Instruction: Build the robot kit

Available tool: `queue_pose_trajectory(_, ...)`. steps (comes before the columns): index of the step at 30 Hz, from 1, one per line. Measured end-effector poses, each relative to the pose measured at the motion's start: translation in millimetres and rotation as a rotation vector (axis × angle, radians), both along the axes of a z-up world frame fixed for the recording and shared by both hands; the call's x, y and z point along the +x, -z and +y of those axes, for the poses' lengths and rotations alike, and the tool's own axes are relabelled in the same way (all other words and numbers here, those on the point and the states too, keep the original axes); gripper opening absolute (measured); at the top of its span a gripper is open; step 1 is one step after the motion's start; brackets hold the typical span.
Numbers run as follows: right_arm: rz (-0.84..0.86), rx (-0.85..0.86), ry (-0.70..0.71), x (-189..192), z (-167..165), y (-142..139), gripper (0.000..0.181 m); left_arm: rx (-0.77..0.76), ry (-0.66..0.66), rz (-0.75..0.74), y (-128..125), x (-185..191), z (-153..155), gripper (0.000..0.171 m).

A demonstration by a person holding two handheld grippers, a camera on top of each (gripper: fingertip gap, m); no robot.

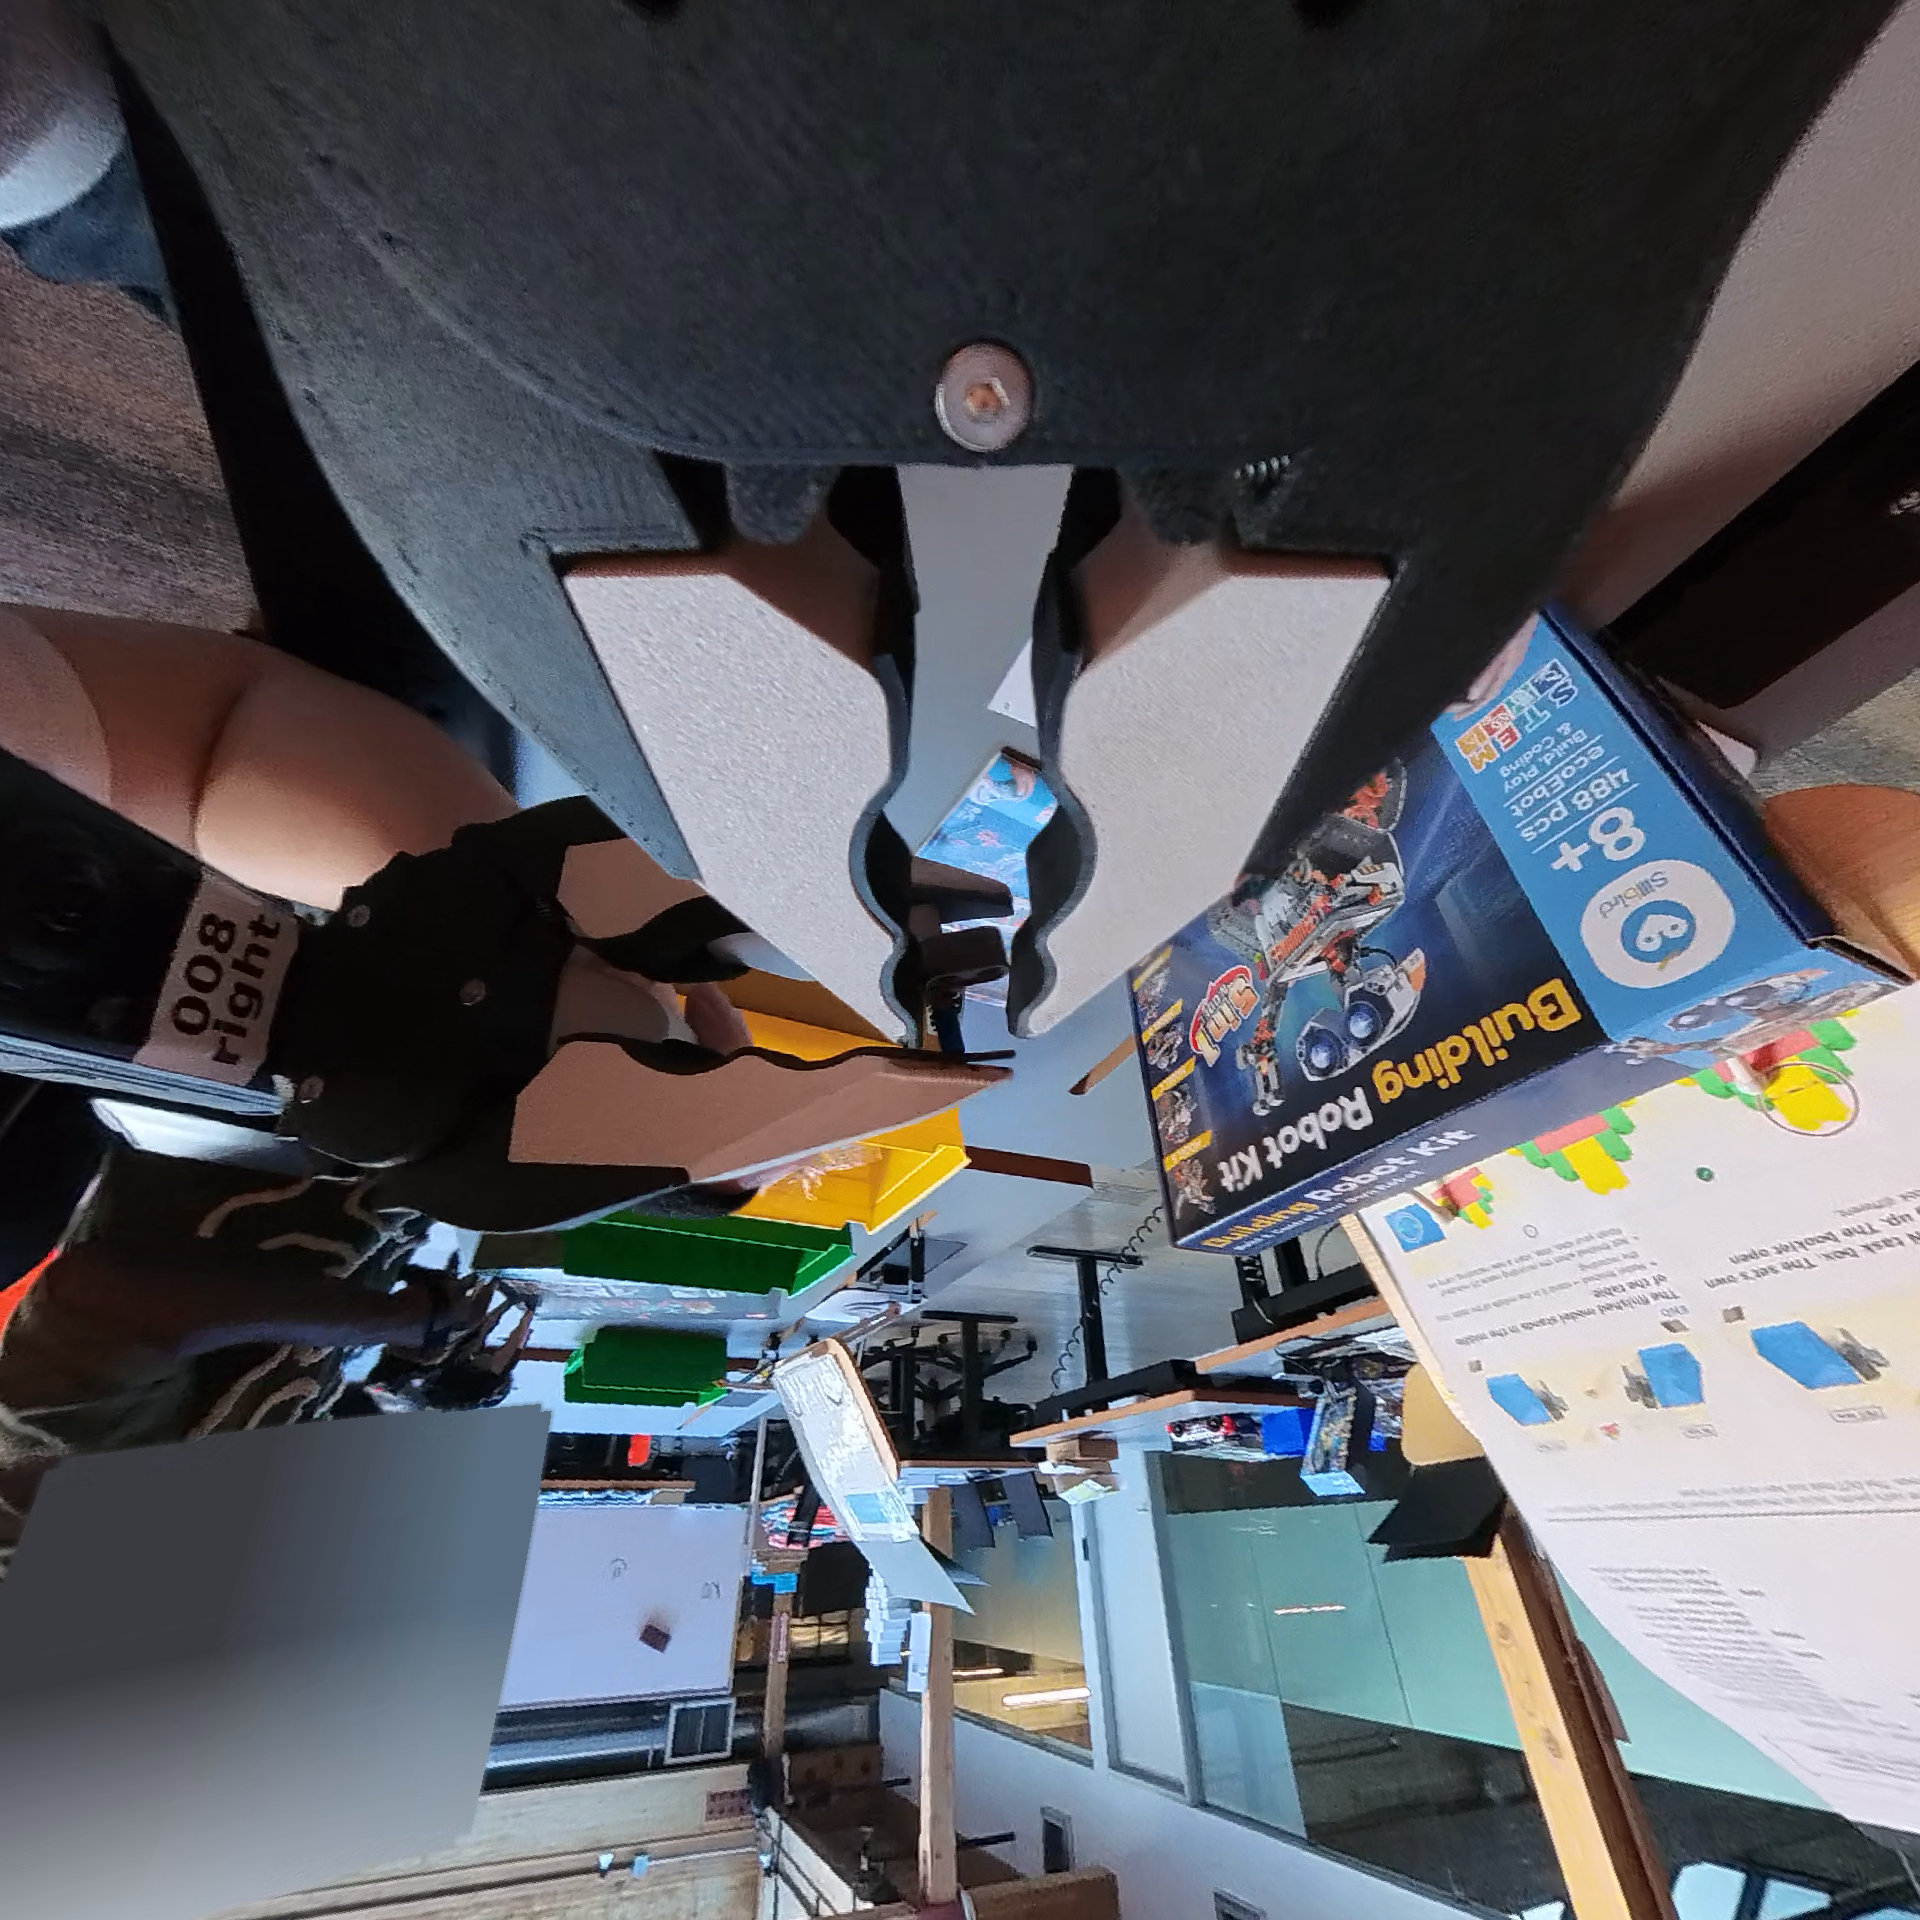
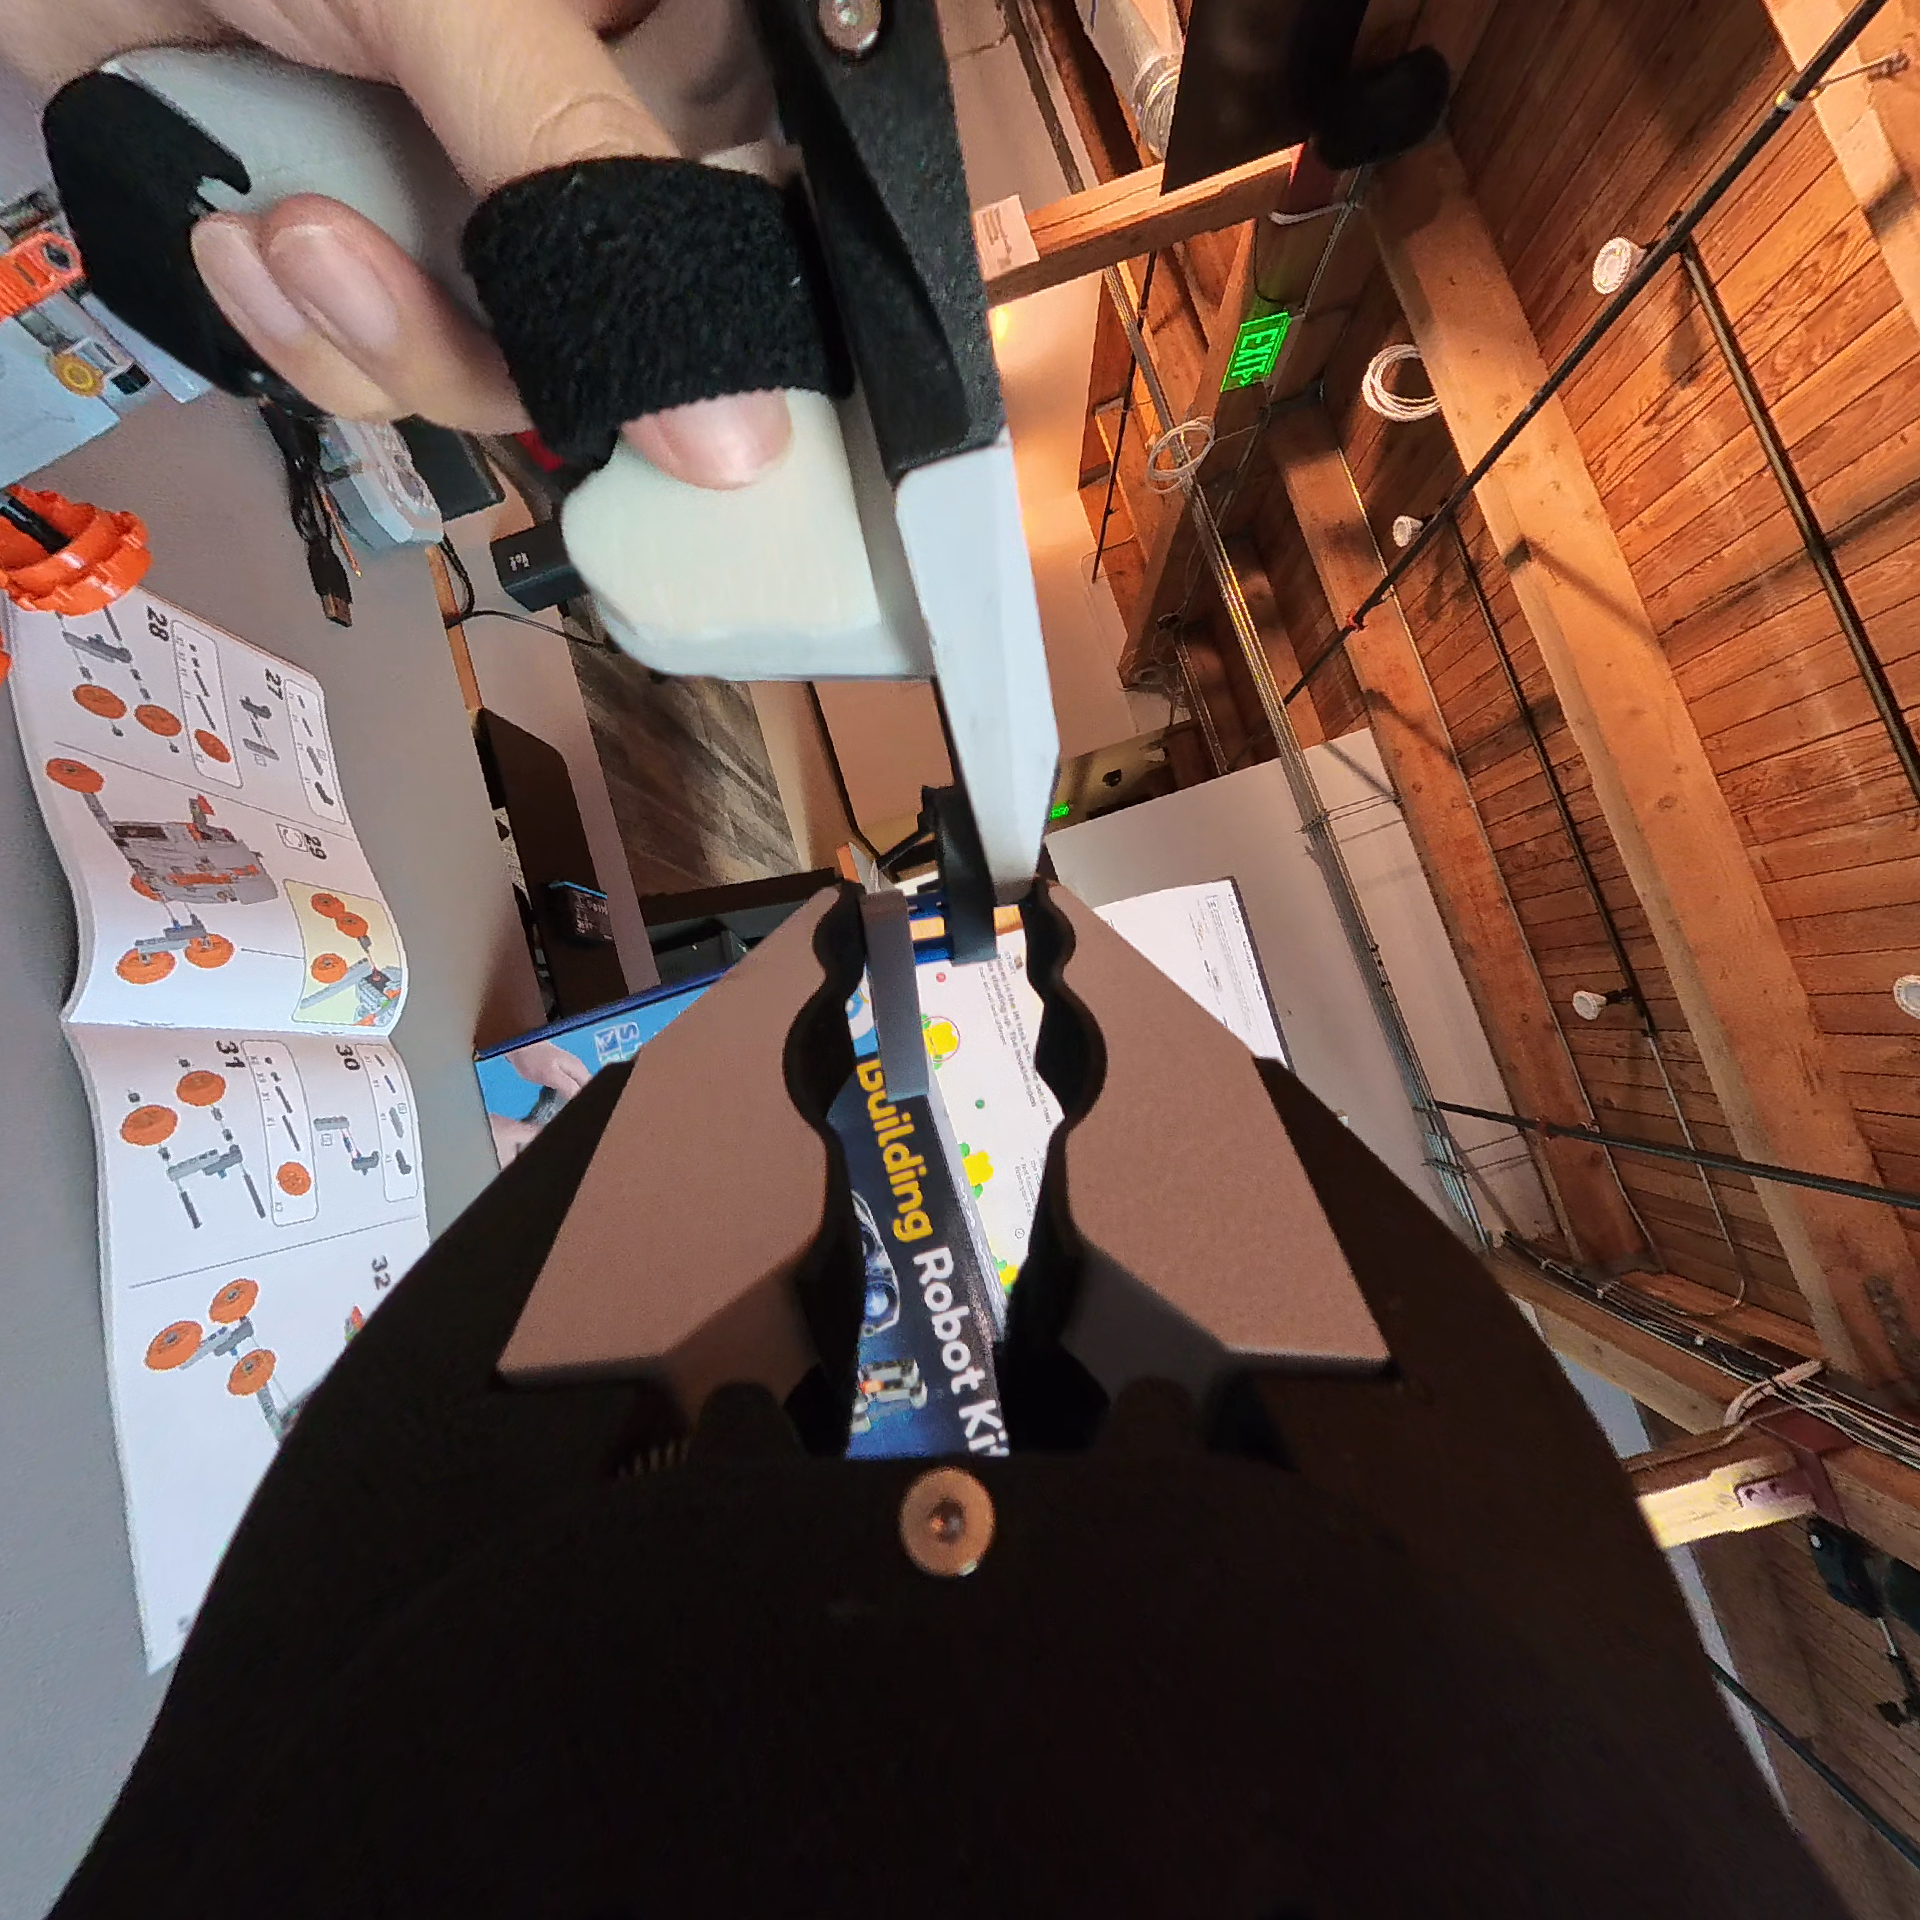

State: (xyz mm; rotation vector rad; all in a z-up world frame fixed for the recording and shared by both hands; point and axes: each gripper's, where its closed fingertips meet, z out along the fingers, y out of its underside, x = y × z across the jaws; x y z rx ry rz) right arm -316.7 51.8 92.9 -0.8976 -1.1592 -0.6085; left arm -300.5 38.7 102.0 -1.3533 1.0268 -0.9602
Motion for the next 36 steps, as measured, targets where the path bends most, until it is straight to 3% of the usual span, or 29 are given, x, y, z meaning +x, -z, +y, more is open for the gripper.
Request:
queue_pose_trajectory(6,0.017,0.002,0.002,3.0,-0.5,-4.0,0.03,-0.078,0.095,-0.099,-17.7,-17.0,-5.9,0.022)
queue_pose_trajectory(14,0.013,0.008,-0.002,1.1,-2.1,-3.9,0.03,-0.075,0.065,0.003,-0.6,-6.9,-3.3,0.021)
queue_pose_trajectory(17,0.014,0.006,-0.005,0.3,-2.5,-3.3,0.03,-0.067,0.065,-0.005,-2.0,-5.6,-4.7,0.014)
queue_pose_trajectory(26,0.042,-0.015,0.001,2.7,0.8,-1.2,0.03,0.01,0.011,0.012,0.6,-2.8,-1.4,0.013)
queue_pose_trajectory(29,0.039,0.007,-0.005,3.4,-2.4,-3.9,0.023,-0.038,0.099,0.012,5.5,6.7,-14.1,0.008)
queue_pose_trajectory(32,0.029,-0.075,0.007,4.2,5.1,4.1,0.023,0.029,0.01,0.066,8.2,5.6,-5.5,0.006)
queue_pose_trajectory(33,0.019,-0.1,0.008,4.0,5.6,7.8,0.015,0.052,-0.013,0.06,5.8,4.9,-4.0,0.0)
queue_pose_trajectory(36,0.011,-0.059,-0.003,2.1,3.5,6.7,0.015,0.071,-0.049,0.043,3.1,0.7,2.1,0.0)
